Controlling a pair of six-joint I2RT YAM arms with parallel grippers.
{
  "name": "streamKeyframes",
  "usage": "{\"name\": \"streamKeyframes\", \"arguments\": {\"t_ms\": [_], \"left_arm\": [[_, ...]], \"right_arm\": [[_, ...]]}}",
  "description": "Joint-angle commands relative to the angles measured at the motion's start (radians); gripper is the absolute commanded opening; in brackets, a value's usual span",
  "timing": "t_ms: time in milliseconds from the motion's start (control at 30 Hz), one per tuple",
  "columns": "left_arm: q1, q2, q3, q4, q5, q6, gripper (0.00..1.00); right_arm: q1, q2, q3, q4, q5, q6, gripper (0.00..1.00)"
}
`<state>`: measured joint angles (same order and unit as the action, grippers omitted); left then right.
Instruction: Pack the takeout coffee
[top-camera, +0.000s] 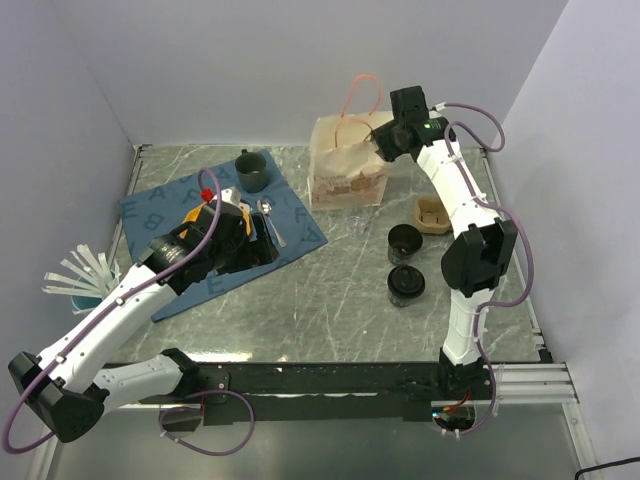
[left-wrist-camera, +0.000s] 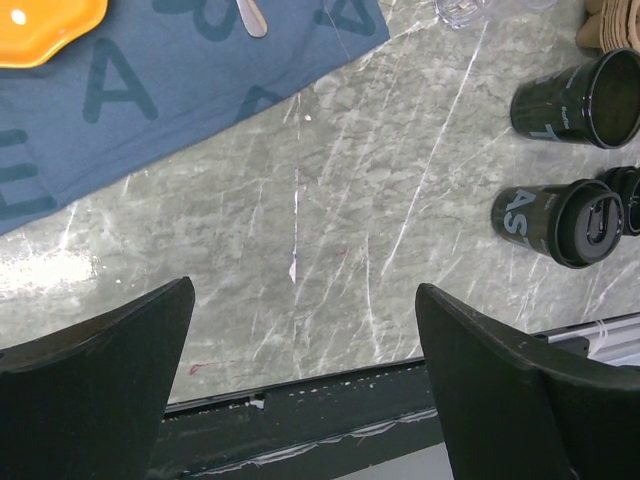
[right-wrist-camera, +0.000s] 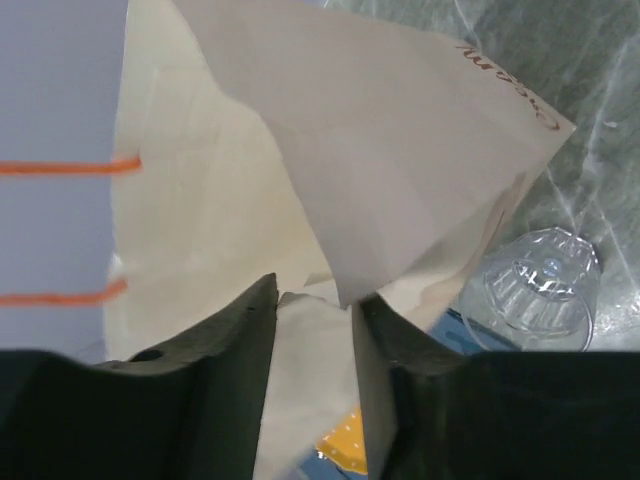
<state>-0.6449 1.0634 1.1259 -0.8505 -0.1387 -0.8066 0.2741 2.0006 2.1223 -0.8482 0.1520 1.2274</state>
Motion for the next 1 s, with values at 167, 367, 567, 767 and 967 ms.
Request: {"name": "streamKeyframes", "arguments": {"t_ms": [167,367,567,767,967], "left_arm": [[0.004,0.001,0.048,-0.005,-0.047,0.06,0.97],[0.004,-0.013,0.018,0.033,-0.048,0.063,0.97],[0.004,0.015,0.029,0.045,-0.041,0.067,0.97],[0.004,0.033,0.061,0.009,-0.106,0.057,0.95],[0.005,0.081,0.254,-0.126,-0.318,0.076,0.94]], "right_arm": [[-0.021,-0.02,0.001,0.09,-0.054,0.023,0.12],[-0.039,-0.034,-0.011,0.168,-0.129,-0.045,0.0],[-0.061,-0.023,0.007,0.199,-0.212,-0.115,0.0],[-0.088,0.038,0.065,0.342,-0.44,-0.138,0.0],[-0.09,0.133,0.248,0.347,-0.617,-0.147,0.0]]}}
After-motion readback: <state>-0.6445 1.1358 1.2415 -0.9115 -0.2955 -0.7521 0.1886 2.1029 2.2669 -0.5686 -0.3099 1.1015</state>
